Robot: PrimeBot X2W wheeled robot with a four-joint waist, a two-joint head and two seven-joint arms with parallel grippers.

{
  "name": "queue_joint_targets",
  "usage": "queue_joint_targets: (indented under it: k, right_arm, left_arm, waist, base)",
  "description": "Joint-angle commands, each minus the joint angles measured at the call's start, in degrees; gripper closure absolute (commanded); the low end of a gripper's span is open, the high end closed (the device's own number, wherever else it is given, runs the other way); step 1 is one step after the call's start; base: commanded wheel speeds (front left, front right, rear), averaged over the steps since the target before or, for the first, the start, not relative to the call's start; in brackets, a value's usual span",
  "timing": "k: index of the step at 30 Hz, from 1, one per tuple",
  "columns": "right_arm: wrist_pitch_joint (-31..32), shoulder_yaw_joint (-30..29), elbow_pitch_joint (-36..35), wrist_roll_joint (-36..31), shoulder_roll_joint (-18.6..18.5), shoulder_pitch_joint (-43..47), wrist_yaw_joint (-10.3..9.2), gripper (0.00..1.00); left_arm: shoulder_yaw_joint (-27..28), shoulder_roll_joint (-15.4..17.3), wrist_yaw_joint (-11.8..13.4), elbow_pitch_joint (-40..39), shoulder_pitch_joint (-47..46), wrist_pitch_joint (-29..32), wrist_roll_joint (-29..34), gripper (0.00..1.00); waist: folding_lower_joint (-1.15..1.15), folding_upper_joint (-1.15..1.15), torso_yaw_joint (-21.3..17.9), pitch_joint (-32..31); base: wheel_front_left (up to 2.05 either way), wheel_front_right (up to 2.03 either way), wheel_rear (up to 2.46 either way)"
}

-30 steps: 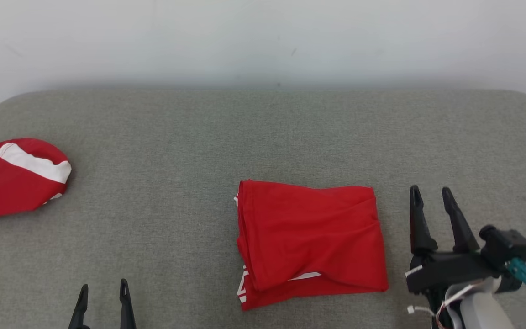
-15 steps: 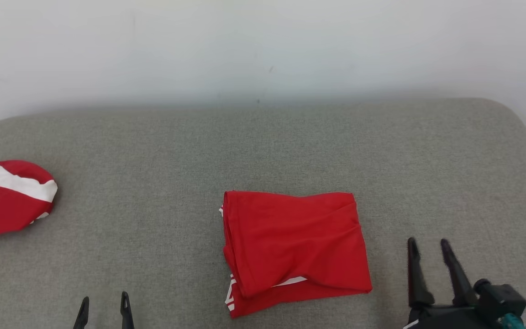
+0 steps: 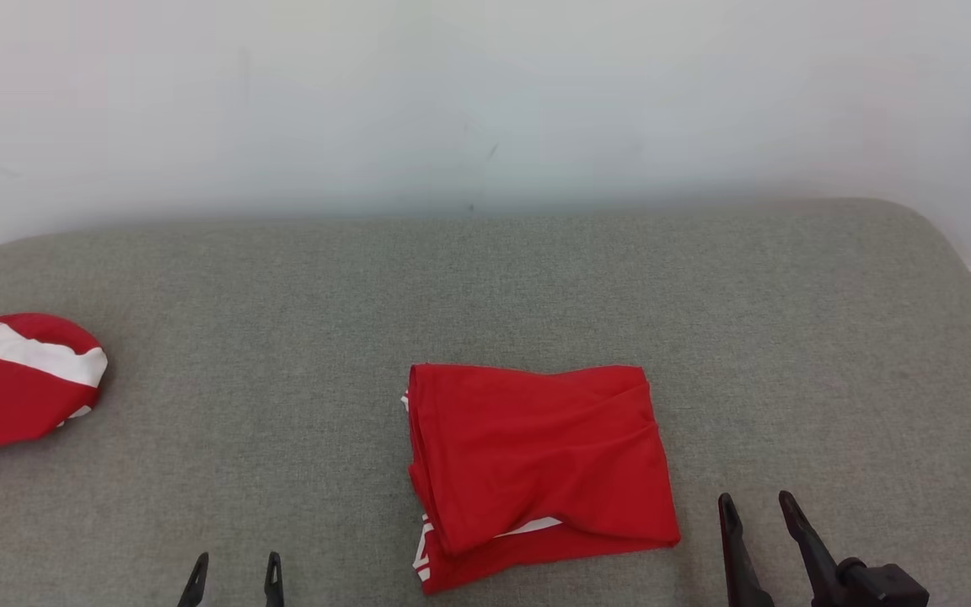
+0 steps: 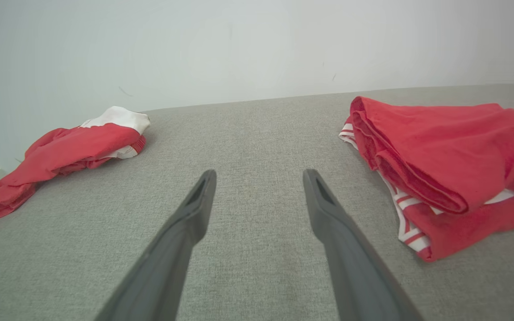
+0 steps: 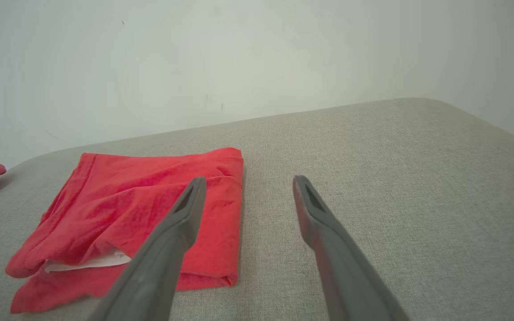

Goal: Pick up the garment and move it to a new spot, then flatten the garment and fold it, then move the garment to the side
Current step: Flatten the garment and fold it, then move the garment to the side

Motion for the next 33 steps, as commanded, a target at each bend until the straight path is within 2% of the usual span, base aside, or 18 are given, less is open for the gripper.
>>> queue_joint_targets:
  k: [1, 33]
  right_arm:
    - [0.0, 0.1, 0.0, 0.1, 0.2, 0.3, 0.07, 0.0]
    - [0.0, 0.6, -1.3, -0.9, 0.2, -0.8, 0.07, 0.0]
  left_arm:
    - [0.1, 0.2, -0.1, 0.2, 0.6, -0.2, 0.3, 0.0]
    - [0.9, 0.3, 0.4, -0.2, 1.1, -0.2, -0.6, 0.0]
  waist:
    - [0.01, 0.0, 0.0, 0.0]
    - [0.01, 0.0, 0.3, 0.7]
  base:
    - [0.0, 0.0, 0.0]
    - [0.0, 0.0, 0.0]
